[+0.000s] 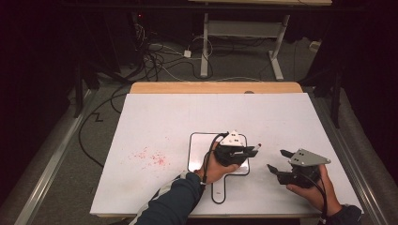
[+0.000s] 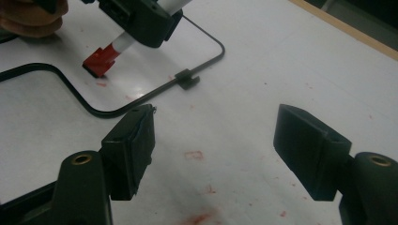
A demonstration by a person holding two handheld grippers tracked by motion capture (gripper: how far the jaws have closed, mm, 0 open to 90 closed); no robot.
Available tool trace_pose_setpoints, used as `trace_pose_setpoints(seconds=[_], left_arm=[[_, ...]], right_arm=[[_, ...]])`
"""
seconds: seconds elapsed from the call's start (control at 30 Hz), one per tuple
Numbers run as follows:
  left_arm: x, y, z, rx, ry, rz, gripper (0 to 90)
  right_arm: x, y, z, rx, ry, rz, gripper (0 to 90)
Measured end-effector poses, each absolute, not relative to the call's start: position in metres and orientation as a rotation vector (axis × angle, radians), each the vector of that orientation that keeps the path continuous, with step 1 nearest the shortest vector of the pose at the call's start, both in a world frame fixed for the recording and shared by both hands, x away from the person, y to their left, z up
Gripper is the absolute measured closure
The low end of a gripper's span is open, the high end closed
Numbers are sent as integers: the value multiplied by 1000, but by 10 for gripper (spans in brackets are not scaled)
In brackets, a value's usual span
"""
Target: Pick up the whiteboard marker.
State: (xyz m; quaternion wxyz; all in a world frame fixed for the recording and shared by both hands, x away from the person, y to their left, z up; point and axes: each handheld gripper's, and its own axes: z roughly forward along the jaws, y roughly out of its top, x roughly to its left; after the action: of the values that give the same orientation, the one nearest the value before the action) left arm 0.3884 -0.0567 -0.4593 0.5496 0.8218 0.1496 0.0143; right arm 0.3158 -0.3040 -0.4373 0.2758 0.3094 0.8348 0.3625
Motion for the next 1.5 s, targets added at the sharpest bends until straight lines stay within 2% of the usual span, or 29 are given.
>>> trace_pose_setpoints(seconds=[0.27,0.9,1.03,1.27,1.5], left_arm=[[386,-63,-461,1957,331,34,787],[405,18,-467,1958,515,122,787],[409,13,-468,1959,538,118,787],[403,-20,-463,2030,458,85,787],[405,-28,-463,2017,452,66,786]], right_arm=[[318,-314,-435,866,2211,957,311],[318,-308,-435,844,2219,959,310],[318,-306,-436,838,2227,961,310],[319,-306,-436,839,2229,959,310],[317,-309,-435,838,2221,970,311]])
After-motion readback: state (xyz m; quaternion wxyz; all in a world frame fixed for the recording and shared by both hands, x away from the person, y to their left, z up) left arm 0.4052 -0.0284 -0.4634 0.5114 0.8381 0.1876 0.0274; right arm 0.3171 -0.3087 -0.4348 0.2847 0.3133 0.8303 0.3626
